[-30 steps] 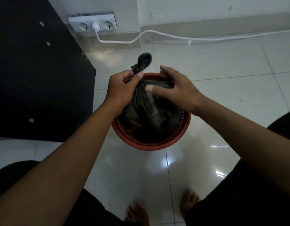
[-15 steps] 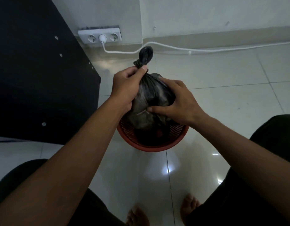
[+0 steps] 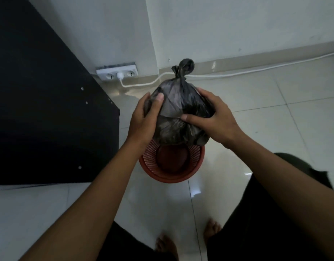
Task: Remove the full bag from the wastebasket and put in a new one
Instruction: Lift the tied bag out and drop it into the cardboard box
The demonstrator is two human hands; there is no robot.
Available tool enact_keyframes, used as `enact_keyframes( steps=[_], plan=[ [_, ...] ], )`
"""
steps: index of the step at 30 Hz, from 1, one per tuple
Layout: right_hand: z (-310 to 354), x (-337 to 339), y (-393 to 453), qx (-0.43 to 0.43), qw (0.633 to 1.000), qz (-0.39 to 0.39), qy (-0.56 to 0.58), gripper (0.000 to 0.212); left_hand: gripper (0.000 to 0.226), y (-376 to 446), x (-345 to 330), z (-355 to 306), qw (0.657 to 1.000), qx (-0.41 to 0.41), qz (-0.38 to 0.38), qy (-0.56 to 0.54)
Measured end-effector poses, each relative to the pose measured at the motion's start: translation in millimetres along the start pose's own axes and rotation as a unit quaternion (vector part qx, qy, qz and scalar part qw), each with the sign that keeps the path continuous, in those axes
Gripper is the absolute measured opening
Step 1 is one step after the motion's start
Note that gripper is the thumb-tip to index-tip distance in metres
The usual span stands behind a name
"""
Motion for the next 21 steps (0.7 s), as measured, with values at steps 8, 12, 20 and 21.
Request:
enact_keyframes(
  steps=[8, 12, 20, 21],
  plan=[
    [153, 143, -49, -0.031, 0.994, -0.106, -0.004, 0.092, 0.076, -13, -47, -193, 0.996, -0.022, 0.074, -0.037],
    [243, 240, -97, -0.023, 0.982, -0.184, -0.037, 0.092, 0.085, -35, -96, -307, 0.989, -0.056, 0.137, -0.025],
    [368, 457, -197, 0.011, 0.944, -0.33, -0.022, 0.089, 0.087, -91, -242, -525, 0.96, -0.111, 0.253, -0.045],
    [376, 486, -210, 0.02, 0.937, -0.349, -0.02, 0.09, 0.09, -100, -263, -546, 0.958, -0.116, 0.26, -0.041]
  ],
)
Point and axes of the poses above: each hand's wrist, its own y-axis towards the middle knuckle, its own x-axis out of the back of the hand, z = x × y, the point moved 9 cm from there along y, towards the middle knuckle, and after that the axes turned 6 degrees about -x, right-handed, at the moved point
